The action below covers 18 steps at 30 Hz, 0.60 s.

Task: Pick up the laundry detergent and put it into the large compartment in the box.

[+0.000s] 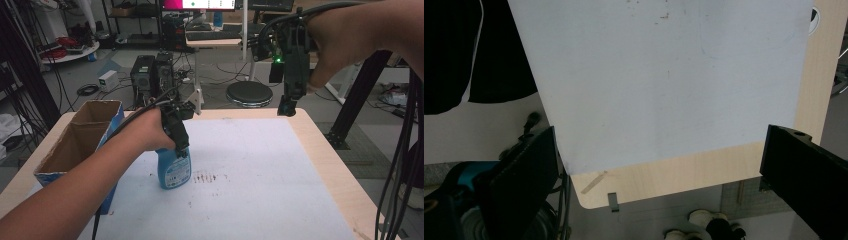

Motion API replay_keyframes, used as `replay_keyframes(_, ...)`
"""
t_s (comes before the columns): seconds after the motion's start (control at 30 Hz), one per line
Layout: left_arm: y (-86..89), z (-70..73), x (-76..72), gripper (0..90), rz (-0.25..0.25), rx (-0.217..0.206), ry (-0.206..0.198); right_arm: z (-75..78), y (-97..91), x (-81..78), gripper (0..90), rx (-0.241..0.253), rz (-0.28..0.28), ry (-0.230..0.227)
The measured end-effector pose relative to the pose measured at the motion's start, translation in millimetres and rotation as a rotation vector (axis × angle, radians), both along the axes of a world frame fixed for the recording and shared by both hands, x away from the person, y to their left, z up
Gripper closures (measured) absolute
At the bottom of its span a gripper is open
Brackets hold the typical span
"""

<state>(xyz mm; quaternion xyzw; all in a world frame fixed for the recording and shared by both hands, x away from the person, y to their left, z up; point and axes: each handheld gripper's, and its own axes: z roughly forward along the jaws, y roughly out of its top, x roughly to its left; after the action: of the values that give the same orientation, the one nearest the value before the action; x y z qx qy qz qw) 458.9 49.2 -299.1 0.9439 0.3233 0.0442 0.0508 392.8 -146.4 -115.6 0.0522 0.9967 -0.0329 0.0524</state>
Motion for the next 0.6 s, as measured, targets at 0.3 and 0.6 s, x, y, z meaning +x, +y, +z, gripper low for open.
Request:
replay_keyframes(0.3,-0.6,-0.2,0.0,35.1,-0.002,-0.008,0.017,-0.9,0.2,0.1,1.5,0.001,-0.001,0.001)
replay_keyframes(0.6,-1.3,-0.4,-0.4,37.5,0.004,-0.004,0.02,-1.6,0.1,-0.2,1.5,0.001,-0.003,0.002)
